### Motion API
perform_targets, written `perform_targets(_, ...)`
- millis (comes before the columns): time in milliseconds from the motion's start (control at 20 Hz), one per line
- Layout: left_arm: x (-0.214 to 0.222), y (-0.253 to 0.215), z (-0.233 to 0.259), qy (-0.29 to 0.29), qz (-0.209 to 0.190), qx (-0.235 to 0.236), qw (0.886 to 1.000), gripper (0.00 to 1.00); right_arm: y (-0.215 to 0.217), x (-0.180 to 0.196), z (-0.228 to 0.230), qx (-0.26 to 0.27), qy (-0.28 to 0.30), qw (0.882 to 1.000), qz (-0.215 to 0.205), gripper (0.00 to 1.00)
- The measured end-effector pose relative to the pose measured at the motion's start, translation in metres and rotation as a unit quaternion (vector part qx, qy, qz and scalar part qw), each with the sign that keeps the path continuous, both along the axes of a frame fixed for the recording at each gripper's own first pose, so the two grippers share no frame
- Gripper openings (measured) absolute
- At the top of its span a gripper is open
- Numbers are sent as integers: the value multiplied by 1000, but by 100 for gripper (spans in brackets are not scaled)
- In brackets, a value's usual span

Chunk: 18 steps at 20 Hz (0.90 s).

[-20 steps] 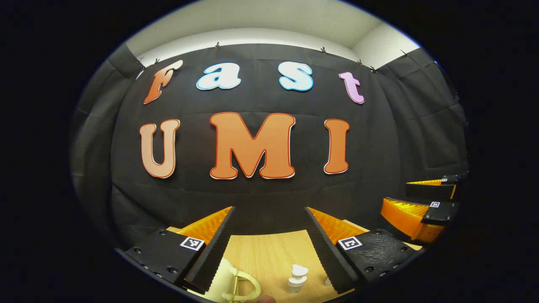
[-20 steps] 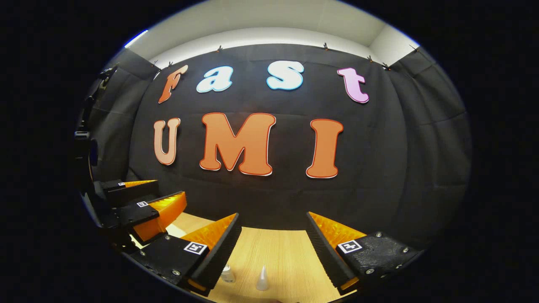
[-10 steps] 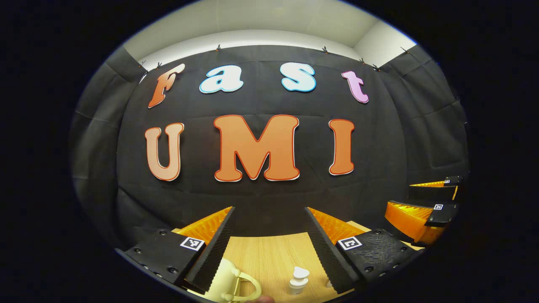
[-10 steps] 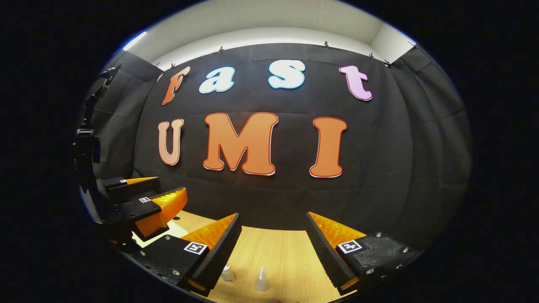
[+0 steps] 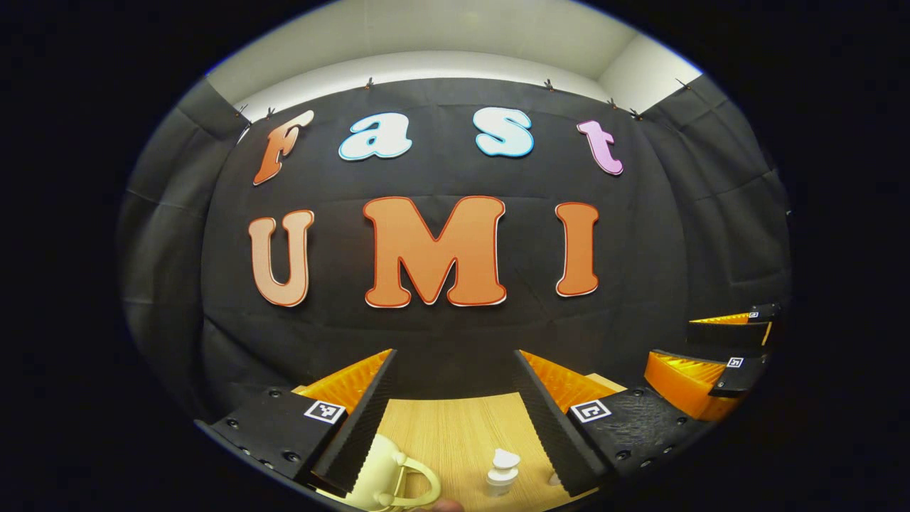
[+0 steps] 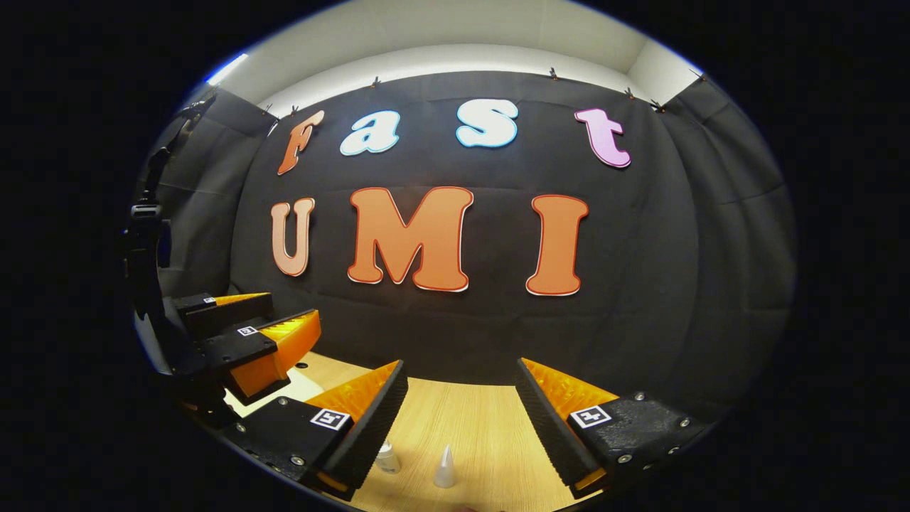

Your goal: First open the suitcase, pack the skin care products into it, and then close the suitcase.

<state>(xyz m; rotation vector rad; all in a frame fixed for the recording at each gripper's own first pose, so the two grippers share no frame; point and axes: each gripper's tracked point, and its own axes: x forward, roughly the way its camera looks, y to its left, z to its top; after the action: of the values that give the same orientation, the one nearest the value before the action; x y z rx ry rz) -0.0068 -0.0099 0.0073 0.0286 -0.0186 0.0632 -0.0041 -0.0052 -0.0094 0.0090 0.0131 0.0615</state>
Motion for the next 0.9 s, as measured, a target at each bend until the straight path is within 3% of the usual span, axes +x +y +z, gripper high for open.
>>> perform_targets(450, -4, 29, -8, 7, 28, 28, 999, 99, -20, 0, 4, -2, -7, 1000, -8, 97)
perform_targets(900, -21, 55, -91, 91, 38, 119, 988, 99, -34, 7, 1, -5, -3, 1000, -12, 97)
